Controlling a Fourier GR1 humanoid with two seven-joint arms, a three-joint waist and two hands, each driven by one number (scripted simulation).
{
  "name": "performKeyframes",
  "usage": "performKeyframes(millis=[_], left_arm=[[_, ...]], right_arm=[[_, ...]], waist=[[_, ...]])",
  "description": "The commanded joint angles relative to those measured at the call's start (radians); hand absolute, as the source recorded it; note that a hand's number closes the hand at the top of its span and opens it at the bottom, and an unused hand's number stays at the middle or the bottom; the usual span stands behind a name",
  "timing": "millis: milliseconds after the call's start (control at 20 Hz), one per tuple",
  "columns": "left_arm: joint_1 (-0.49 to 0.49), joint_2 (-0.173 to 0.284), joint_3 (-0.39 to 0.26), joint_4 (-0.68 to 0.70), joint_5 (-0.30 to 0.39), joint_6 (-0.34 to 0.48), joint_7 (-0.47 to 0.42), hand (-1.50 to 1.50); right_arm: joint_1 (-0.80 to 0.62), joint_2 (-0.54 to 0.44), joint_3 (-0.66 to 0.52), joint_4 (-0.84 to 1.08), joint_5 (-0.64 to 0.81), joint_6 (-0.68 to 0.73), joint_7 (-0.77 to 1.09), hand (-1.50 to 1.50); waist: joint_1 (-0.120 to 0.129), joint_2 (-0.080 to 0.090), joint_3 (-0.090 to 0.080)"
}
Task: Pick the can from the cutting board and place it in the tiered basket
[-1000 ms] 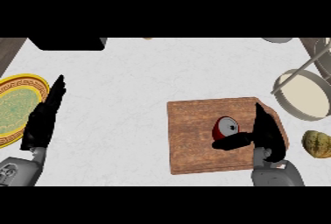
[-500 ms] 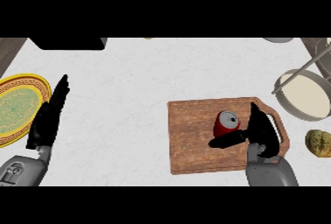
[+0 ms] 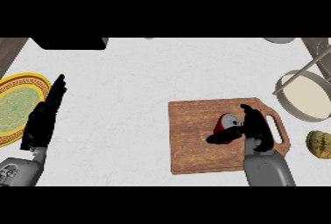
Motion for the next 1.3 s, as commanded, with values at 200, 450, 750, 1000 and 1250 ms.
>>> performKeyframes(millis=[200, 450, 750, 1000, 1250], left_arm=[[-0.01, -0.002, 0.023, 0.018, -0.011, -0.027, -0.007, 0.0], [-0.038, -0.041, 0.01, -0.001, -0.044, -0.003, 0.057, 0.0], [0.008, -0.001, 0.075, -0.006, -0.021, -0.066, 0.01, 0.0], [0.011, -0.033, 0.038, -0.008, -0.041, -0.033, 0.021, 0.0], [0.036, -0.048, 0.05, 0.017, -0.056, -0.023, -0.016, 0.0]], right_arm=[[-0.076, -0.035, 0.055, 0.12, -0.023, 0.139, 0.101, 1.5], [-0.103, 0.002, 0.077, 0.081, -0.043, -0.008, 0.17, 1.5], [0.019, -0.051, 0.163, -0.013, -0.044, 0.115, -0.142, 1.5], [0.034, -0.147, 0.497, -0.117, -0.012, 0.276, -0.477, 1.5], [0.168, -0.236, 0.427, -0.443, -0.022, 0.142, -0.586, 1.5]], waist=[[0.0, 0.005, 0.002], [-0.005, 0.004, 0.003], [-0.009, 0.002, 0.003], [-0.001, -0.008, 0.003], [-0.033, -0.003, 0.003]])
